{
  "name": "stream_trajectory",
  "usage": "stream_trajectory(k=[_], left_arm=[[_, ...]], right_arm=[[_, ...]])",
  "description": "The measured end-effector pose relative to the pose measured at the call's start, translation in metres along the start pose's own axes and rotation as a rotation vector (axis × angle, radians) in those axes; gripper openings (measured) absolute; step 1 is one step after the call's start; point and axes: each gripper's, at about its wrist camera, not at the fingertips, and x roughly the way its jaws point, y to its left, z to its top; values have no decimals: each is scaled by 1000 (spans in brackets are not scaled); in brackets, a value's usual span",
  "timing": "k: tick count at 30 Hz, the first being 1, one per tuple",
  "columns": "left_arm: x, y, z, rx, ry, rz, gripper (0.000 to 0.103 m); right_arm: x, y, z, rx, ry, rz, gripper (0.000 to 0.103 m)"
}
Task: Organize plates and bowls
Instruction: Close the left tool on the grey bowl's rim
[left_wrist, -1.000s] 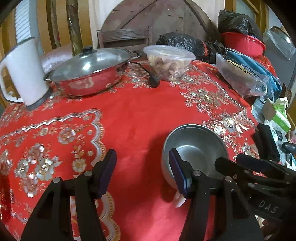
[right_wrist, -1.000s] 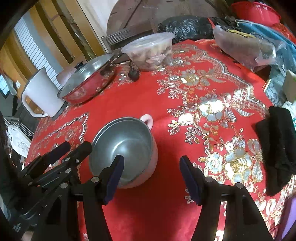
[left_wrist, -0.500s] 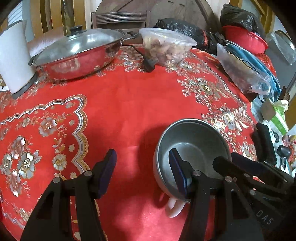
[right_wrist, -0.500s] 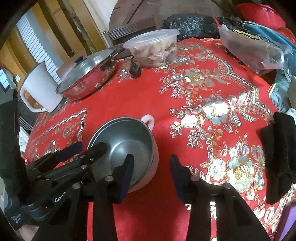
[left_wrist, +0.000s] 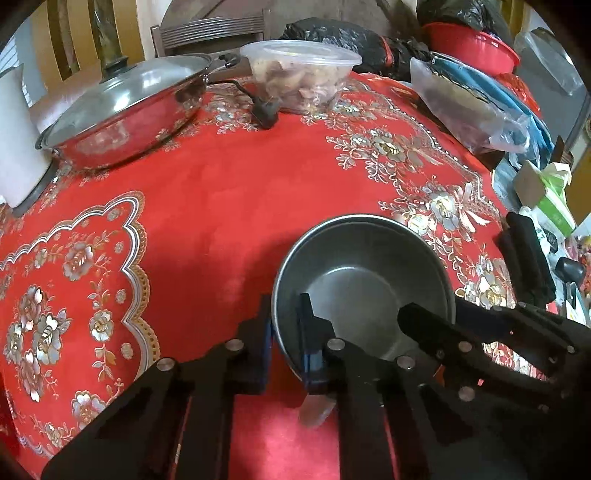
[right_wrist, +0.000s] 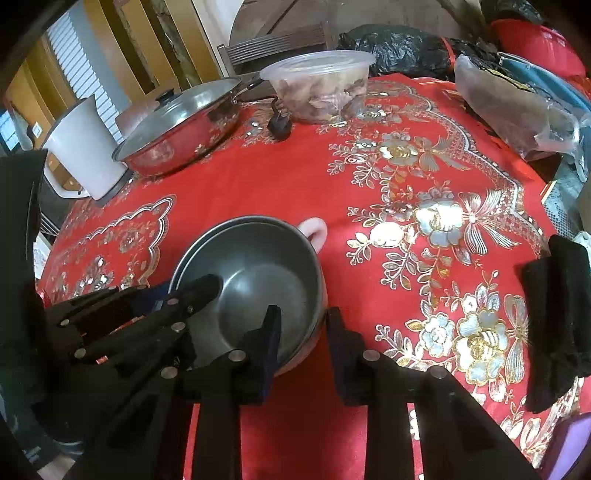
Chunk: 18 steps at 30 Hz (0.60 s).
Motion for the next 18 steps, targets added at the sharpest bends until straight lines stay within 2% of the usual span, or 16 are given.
stream_trajectory(k=[12, 18], left_arm=[[-6, 12, -10, -50, 45, -16, 8], [-30, 25, -19, -69, 20, 3, 8]], right_arm=[[-12, 15, -8, -32, 0, 10, 26], [-21, 36, -14, -65, -4, 25, 26]])
